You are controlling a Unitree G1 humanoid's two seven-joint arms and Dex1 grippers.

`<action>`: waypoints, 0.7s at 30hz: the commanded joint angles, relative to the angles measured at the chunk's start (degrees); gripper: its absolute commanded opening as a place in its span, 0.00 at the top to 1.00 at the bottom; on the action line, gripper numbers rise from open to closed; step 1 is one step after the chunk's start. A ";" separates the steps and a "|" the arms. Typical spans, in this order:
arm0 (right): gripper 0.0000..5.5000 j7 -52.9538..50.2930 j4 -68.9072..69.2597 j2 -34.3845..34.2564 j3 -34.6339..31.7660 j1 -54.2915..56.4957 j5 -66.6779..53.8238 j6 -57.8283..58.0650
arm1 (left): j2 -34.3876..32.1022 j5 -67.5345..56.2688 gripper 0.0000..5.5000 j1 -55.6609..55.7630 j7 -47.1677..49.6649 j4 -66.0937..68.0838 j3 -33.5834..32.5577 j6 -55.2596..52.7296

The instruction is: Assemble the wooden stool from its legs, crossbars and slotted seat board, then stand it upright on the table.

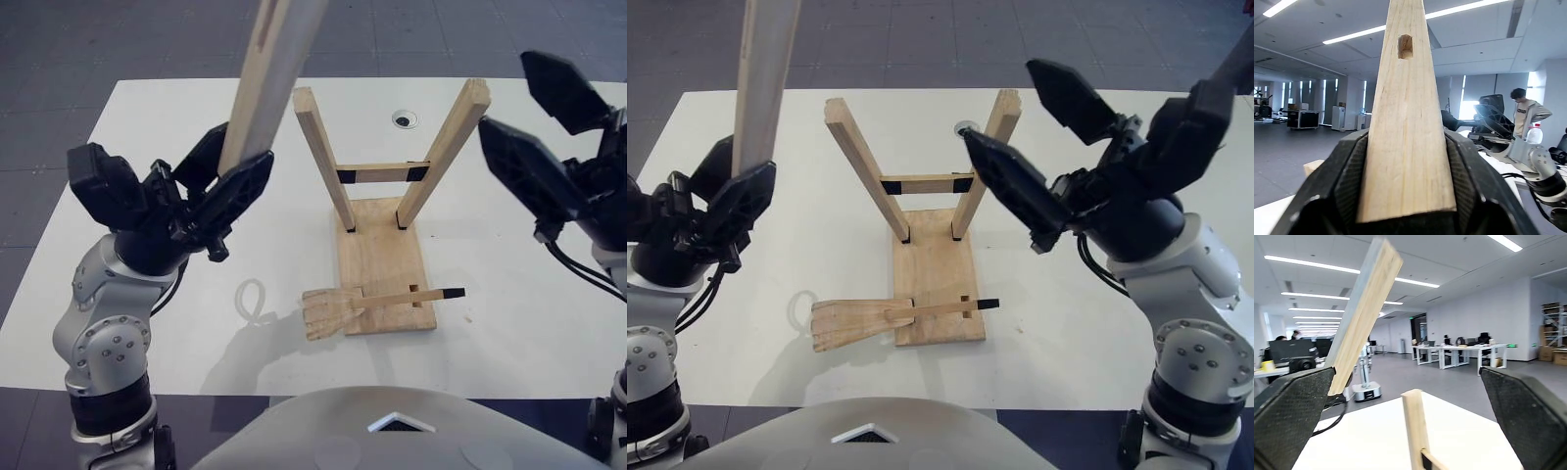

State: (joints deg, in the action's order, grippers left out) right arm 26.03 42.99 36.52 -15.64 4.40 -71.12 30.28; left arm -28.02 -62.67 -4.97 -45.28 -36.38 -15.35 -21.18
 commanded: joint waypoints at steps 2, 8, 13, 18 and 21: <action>0.00 3.89 -0.22 0.49 7.82 4.95 2.01 2.54 | -2.52 0.45 0.62 3.10 -4.40 1.27 2.91 -1.79; 0.00 6.18 0.36 0.12 13.98 8.15 3.42 4.42 | -6.23 1.36 0.62 1.57 -10.99 1.44 4.40 -3.60; 0.00 5.77 0.73 -1.27 17.97 10.81 4.58 5.29 | -7.90 2.62 0.62 -0.69 -14.70 1.06 6.66 -4.54; 0.00 4.41 0.67 -4.73 22.32 13.80 6.13 5.69 | -7.28 3.56 0.62 -1.22 -15.05 1.83 7.92 -4.18; 0.00 4.01 0.75 -6.94 24.83 15.28 7.18 5.89 | -7.29 3.55 0.62 -1.47 -15.09 1.88 8.15 -4.01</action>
State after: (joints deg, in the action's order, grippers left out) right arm 30.31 43.25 30.82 7.72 17.62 -64.79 35.25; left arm -34.93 -60.07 -6.26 -59.79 -34.42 -7.57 -24.69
